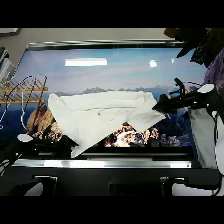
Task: Fold the clothes and pants, and hang the long-sleeved shirts on hangers.
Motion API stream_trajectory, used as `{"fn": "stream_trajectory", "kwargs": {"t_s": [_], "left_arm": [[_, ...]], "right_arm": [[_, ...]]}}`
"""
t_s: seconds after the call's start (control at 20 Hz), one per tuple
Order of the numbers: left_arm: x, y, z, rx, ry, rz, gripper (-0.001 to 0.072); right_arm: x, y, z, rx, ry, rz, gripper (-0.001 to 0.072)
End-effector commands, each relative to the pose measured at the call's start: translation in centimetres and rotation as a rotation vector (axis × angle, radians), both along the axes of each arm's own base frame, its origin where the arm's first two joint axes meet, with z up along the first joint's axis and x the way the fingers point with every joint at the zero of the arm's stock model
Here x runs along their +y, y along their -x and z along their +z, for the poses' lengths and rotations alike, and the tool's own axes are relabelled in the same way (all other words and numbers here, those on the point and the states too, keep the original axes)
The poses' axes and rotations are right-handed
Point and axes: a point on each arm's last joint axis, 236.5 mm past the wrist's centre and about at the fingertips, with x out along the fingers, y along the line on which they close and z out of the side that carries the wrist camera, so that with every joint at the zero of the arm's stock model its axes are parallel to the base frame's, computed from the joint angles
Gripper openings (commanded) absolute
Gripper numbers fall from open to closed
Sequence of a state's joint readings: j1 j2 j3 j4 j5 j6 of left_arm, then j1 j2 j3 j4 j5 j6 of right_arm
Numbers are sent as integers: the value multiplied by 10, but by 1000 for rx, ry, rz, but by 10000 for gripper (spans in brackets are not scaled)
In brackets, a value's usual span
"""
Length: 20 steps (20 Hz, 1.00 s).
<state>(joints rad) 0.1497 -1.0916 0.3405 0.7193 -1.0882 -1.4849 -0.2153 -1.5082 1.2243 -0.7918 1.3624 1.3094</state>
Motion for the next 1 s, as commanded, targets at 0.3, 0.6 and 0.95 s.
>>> {"fn": "stream_trajectory", "kwargs": {"t_s": [0.3,0.6,0.95], "left_arm": [[-18,-4,-1,-74,-15,-75,14],[-18,-80,90,-368,14,-104,12],[84,-139,367,-973,-372,76,12]], "right_arm": [[3,10,40,-74,12,13,31],[2,13,113,-311,68,-21,31],[10,74,341,-996,172,-141,31]]}}
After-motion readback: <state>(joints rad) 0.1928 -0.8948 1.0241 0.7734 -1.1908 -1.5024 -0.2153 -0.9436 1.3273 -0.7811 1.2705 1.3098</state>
